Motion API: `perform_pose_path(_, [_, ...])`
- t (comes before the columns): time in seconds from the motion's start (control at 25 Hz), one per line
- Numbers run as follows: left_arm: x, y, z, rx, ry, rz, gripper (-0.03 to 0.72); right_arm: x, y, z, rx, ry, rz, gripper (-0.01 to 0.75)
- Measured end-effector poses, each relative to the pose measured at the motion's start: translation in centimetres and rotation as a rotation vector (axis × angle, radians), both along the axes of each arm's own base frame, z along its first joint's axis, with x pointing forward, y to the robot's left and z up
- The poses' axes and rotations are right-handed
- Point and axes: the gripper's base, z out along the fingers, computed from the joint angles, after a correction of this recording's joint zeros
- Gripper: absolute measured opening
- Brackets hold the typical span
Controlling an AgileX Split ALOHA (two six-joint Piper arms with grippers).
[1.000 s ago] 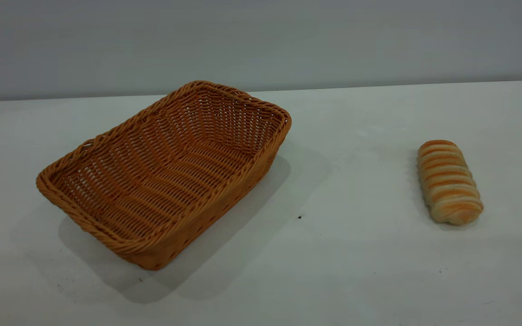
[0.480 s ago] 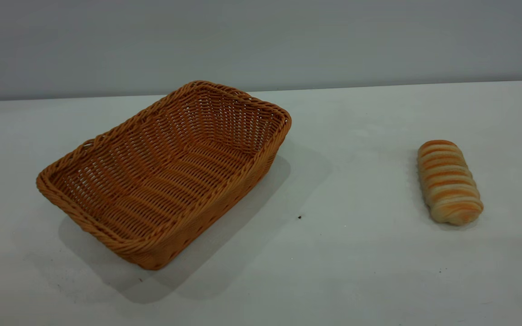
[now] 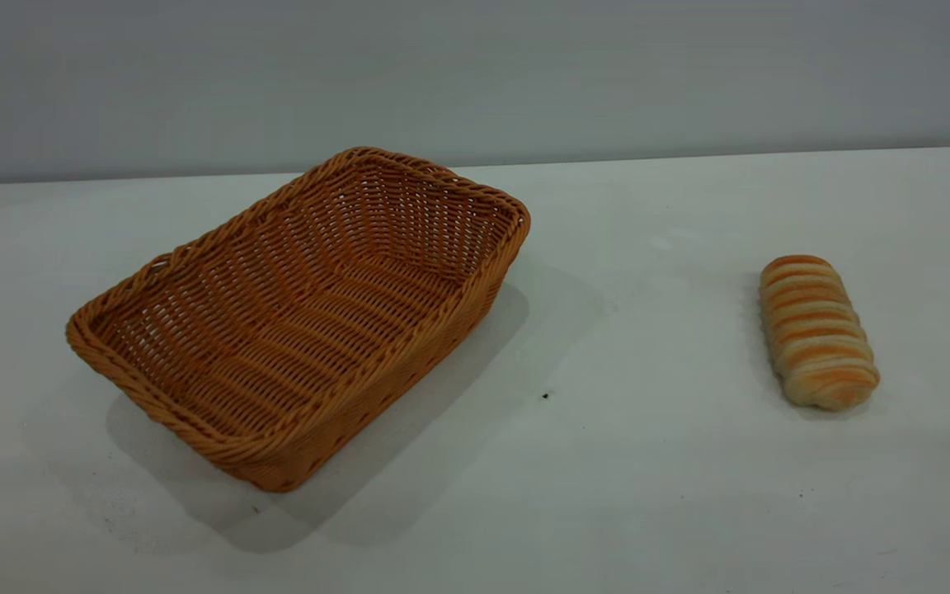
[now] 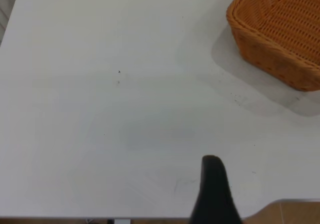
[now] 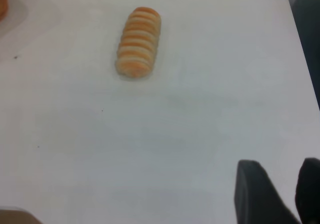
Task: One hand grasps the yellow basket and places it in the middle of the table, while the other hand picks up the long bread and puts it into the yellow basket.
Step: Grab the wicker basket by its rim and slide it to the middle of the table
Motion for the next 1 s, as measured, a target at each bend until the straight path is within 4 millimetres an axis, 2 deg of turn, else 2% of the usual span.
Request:
perform_pose_path(0.16, [0.0, 0.0, 0.2, 0.001, -0.008, 0.000, 0.581, 0.0, 0.0, 0.0, 0.000, 0.000, 0.001, 0.239])
perform_pose_path(0.28, [1.1, 0.1, 1.8, -0.017, -0.012, 0.014, 0.581, 0.0, -0.1, 0.5, -0.018, -0.030, 0.003, 0.248])
perform_pose_path(0.4, [4.0, 0.2, 4.0, -0.071, 0.015, 0.051, 0.581, 1.9, 0.0, 1.7, -0.039, -0.023, 0.033, 0.301])
perform_pose_path(0.56, [9.4, 0.3, 5.0, -0.167, 0.177, 0.093, 0.581, 6.6, 0.5, 2.4, 0.025, 0.037, 0.079, 0.428])
perform_pose_path(0.72, [14.8, -0.2, 3.2, -0.292, 0.366, 0.116, 0.581, 11.6, 1.1, 2.4, 0.105, 0.077, 0.135, 0.512])
perform_pose_path(0.8, [17.3, -0.5, 1.9, -0.371, 0.429, 0.127, 0.580, 13.9, 1.4, 2.3, 0.137, 0.079, 0.162, 0.521])
perform_pose_path(1.0, [22.7, -0.9, -2.7, -0.493, 0.549, 0.174, 0.578, 18.1, 2.0, 1.0, 0.206, 0.081, 0.212, 0.521])
